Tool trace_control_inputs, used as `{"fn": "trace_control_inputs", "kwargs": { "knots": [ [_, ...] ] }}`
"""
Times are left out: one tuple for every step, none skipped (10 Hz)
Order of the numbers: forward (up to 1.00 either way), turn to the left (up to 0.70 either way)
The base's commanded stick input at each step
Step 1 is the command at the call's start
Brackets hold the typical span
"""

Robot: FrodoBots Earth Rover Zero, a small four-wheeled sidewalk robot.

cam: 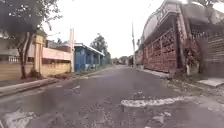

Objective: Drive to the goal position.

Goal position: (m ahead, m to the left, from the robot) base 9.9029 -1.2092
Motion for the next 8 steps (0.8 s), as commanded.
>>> {"fn": "trace_control_inputs", "kwargs": {
  "knots": [
    [1.00,0.02],
    [1.00,0.02],
    [1.00,0.02],
    [1.00,0.01],
    [1.00,0.00],
    [1.00,-0.03],
    [1.00,-0.26],
    [1.00,-0.38]
  ]
}}
